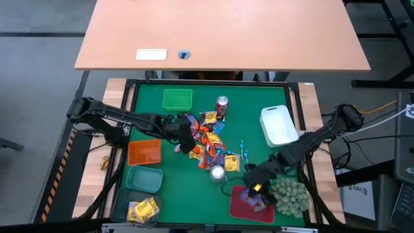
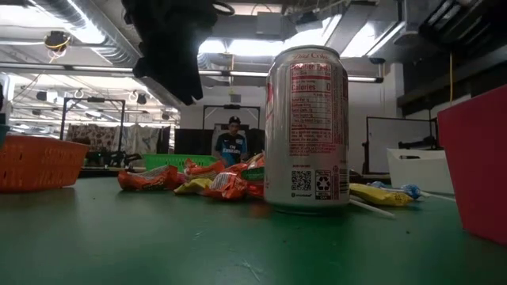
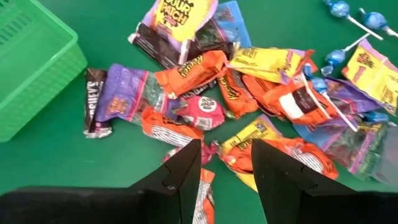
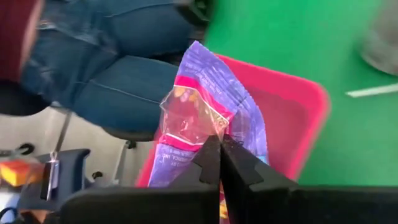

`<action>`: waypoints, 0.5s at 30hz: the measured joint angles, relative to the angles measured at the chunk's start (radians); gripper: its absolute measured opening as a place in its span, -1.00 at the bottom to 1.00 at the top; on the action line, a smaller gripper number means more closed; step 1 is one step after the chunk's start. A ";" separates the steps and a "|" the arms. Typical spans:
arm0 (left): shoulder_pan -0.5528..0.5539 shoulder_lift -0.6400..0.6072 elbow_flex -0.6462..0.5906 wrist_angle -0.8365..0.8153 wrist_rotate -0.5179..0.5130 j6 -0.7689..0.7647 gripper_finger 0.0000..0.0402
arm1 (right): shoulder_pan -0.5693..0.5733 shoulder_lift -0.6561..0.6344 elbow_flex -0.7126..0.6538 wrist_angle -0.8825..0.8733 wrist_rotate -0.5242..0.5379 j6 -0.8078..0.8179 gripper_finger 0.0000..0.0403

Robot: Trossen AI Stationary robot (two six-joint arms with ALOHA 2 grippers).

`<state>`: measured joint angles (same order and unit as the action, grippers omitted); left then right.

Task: Sort candy
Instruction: Put the purple candy into the red bin

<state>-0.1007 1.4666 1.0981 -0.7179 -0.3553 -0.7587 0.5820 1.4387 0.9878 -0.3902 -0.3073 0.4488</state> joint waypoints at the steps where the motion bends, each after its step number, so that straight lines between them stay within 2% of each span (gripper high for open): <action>1: 0.004 0.000 0.000 0.000 0.000 0.003 -0.35 | 0.013 0.000 0.000 0.014 0.000 0.000 -1.00; 11: 0.042 0.000 0.000 -0.001 -0.025 -0.050 -0.35 | 0.089 0.000 0.000 0.056 0.000 0.016 -1.00; 15: 0.056 0.000 0.000 -0.002 -0.026 -0.056 -0.35 | 0.088 0.000 0.000 0.056 0.001 0.070 -0.90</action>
<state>-0.0444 1.4666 1.0981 -0.7196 -0.3810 -0.8152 0.6701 1.4390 0.9878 -0.3344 -0.3058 0.5189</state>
